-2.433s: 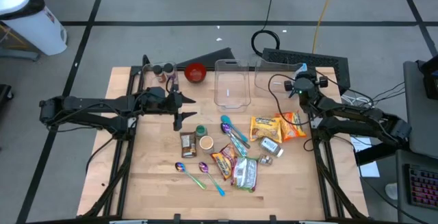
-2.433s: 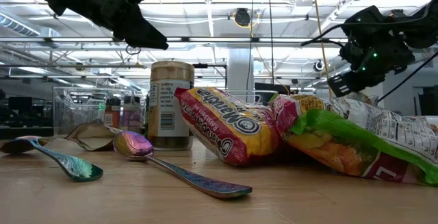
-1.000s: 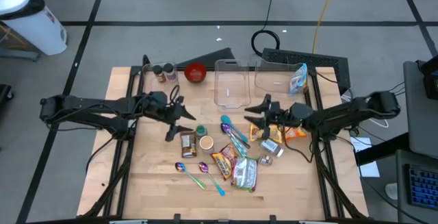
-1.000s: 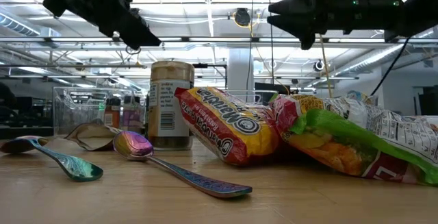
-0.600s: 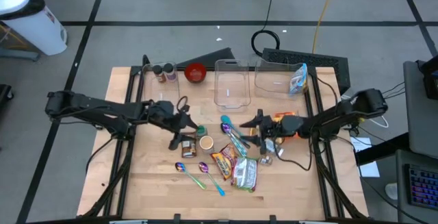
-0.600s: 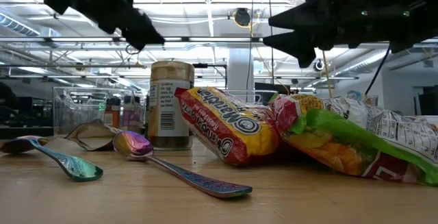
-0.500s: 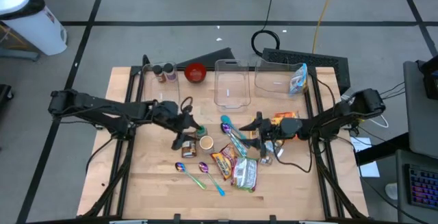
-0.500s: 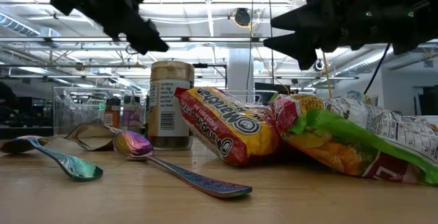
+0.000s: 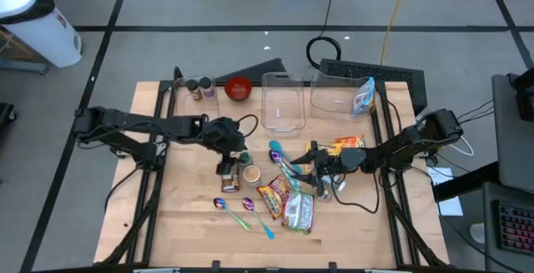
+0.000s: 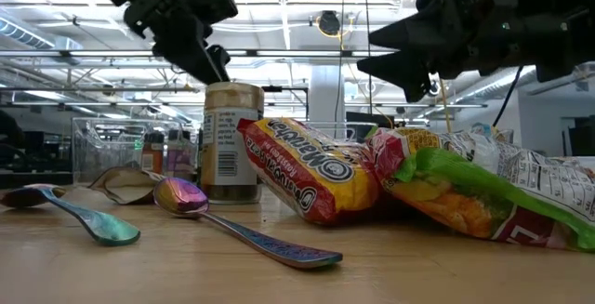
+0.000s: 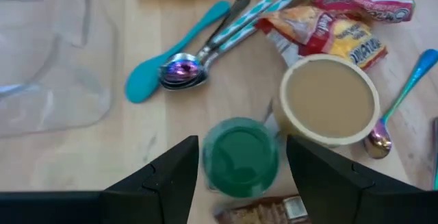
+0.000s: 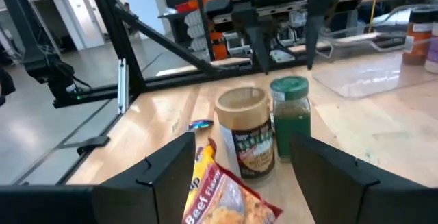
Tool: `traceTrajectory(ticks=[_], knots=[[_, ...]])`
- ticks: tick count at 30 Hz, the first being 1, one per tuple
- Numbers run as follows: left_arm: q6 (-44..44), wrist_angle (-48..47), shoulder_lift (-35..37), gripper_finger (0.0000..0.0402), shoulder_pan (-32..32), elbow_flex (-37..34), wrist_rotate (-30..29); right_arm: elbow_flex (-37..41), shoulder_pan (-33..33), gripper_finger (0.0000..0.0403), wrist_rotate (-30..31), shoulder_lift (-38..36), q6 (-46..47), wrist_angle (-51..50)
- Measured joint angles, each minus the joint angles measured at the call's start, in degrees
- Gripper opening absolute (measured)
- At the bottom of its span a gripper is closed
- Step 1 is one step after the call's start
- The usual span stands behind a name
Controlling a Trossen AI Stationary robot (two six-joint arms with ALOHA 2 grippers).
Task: Pick & Place Food Item
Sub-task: Put the green seasoning bottle into the left transparent bin
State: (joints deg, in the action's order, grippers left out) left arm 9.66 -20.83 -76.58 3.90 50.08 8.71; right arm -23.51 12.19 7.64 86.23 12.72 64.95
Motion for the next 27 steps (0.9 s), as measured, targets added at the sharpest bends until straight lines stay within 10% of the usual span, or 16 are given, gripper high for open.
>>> traceTrajectory(ticks=[16, 27], knots=[[-2.3, -4.6, -0.6, 0.0233, 0.4, 2.5, 1.8, 0.0, -0.1, 0.0228, 0.0, 0.0, 0.2, -3.8], [0.9, -4.7, -4.5, 0.0319, 1.1, 2.8, 0.7, 0.0, -0.1, 0.0223, 1.8, 0.0, 1.8, -3.1]])
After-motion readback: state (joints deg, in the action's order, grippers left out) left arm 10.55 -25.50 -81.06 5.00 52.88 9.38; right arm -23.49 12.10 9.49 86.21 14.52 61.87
